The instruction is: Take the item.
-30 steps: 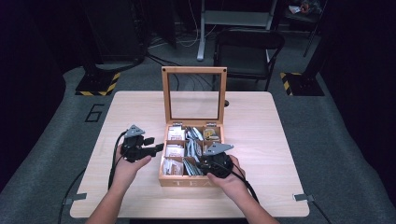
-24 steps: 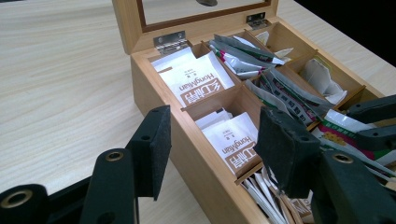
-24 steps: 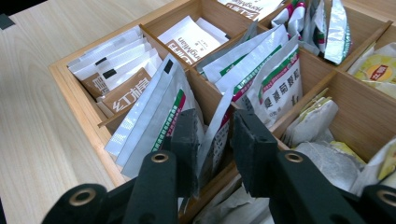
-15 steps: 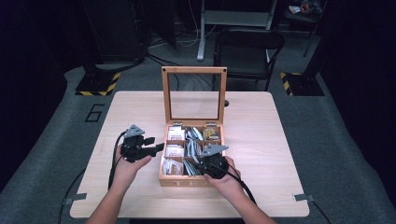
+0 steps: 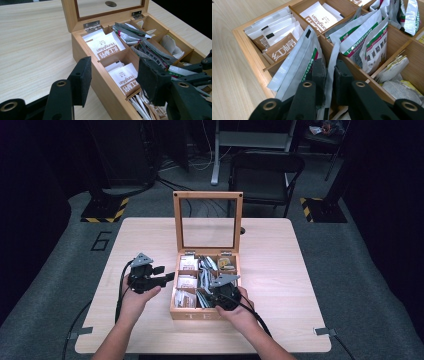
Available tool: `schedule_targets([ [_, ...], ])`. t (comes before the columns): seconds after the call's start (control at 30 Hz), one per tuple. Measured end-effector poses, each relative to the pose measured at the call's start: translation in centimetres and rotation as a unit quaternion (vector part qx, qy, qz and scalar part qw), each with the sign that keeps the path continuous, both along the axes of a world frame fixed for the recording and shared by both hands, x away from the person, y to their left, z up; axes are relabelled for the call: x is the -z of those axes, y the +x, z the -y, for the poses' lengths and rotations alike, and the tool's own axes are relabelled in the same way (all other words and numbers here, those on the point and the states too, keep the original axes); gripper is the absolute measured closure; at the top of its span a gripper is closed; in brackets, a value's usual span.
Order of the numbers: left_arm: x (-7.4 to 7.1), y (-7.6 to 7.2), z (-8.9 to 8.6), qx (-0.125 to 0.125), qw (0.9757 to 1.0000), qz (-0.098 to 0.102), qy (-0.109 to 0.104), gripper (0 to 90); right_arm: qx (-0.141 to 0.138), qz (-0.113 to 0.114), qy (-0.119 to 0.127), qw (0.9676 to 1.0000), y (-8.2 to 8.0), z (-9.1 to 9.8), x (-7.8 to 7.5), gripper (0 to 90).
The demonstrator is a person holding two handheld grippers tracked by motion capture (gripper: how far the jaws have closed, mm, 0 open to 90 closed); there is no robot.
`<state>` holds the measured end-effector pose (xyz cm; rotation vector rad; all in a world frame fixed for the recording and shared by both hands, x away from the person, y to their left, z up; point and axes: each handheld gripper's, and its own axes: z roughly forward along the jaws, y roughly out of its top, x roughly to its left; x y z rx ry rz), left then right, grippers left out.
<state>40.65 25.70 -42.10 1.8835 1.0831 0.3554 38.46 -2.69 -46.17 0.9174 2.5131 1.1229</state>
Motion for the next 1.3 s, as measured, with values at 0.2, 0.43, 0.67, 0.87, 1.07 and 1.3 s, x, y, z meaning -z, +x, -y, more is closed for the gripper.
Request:
schedule_targets([
  [0.2,0.1,0.0,0.1,-0.001,1.0,0.004,0.0,44.9,-0.001,-0.004,0.0,1.0,0.0,-0.1,0.0,86.3],
  [0.43,0.1,0.0,0.1,0.003,1.0,0.0,0.003,44.9,-0.005,-0.011,0.004,0.9999,0.1,0.0,0.0,89.4],
  [0.67,0.2,0.0,0.1,-0.002,1.0,-0.001,0.001,44.9,-0.005,-0.017,0.007,0.9998,0.1,0.1,-0.2,89.6],
  [0.87,0.2,0.0,0.0,0.002,1.0,-0.004,0.003,44.9,-0.005,-0.015,0.017,0.9997,-0.1,0.3,-1.2,89.6],
  [1.07,0.3,0.1,0.1,0.002,1.0,-0.003,0.004,45.0,-0.001,-0.017,0.038,0.9991,0.0,0.9,-2.3,89.6],
  [1.3,0.4,0.1,0.0,-0.001,1.0,-0.006,0.002,45.1,-0.009,-0.016,0.06,0.998,-0.1,1.6,-3.9,89.6],
])
